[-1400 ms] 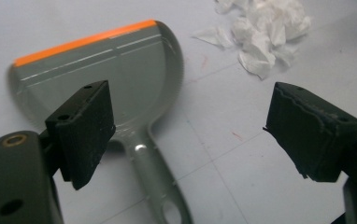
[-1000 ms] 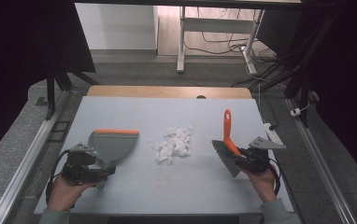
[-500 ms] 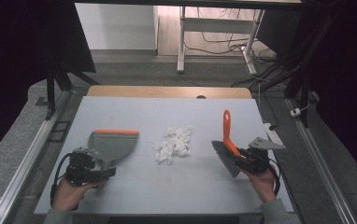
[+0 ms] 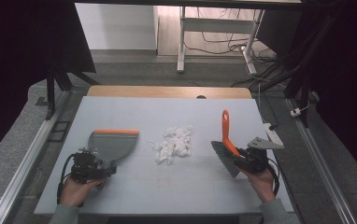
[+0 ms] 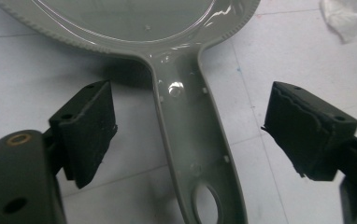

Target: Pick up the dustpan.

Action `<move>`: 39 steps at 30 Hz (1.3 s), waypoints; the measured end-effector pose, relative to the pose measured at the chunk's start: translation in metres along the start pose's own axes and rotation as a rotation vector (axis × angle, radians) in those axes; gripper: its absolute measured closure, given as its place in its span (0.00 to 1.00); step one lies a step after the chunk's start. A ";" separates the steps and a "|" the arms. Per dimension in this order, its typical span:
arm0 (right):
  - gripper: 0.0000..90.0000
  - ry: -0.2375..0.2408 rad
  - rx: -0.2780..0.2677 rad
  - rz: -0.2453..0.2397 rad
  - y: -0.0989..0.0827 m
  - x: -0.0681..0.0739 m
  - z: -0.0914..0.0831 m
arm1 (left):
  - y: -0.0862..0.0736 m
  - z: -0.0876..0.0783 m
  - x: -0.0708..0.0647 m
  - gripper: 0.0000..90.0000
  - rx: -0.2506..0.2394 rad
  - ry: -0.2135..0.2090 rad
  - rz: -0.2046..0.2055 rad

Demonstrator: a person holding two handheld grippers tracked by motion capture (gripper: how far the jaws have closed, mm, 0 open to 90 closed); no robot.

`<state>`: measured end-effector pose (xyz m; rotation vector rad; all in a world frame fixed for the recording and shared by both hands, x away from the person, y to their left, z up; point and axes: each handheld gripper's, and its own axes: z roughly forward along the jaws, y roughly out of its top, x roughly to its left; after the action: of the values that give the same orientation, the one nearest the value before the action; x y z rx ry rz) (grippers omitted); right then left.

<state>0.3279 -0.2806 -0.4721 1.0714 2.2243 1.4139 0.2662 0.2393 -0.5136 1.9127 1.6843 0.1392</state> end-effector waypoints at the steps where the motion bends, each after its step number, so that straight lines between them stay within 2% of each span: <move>1: 0.78 0.000 0.002 -0.003 0.000 0.001 0.000 | 0.000 0.001 -0.001 0.21 -0.002 0.000 -0.003; 9: 0.78 -0.001 -0.003 -0.009 0.001 0.001 -0.001 | 0.002 0.009 -0.001 0.32 0.005 0.023 -0.019; 17: 0.78 -0.004 -0.006 -0.007 0.001 0.000 -0.002 | 0.003 0.014 0.001 0.40 0.007 0.035 -0.026; 39: 0.78 -0.001 -0.003 -0.009 0.002 0.001 -0.002 | 0.008 0.019 0.007 0.56 -0.013 0.022 -0.062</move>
<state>0.3270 -0.2808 -0.4695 1.0590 2.2229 1.4121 0.2834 0.2385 -0.5275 1.8540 1.7505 0.1471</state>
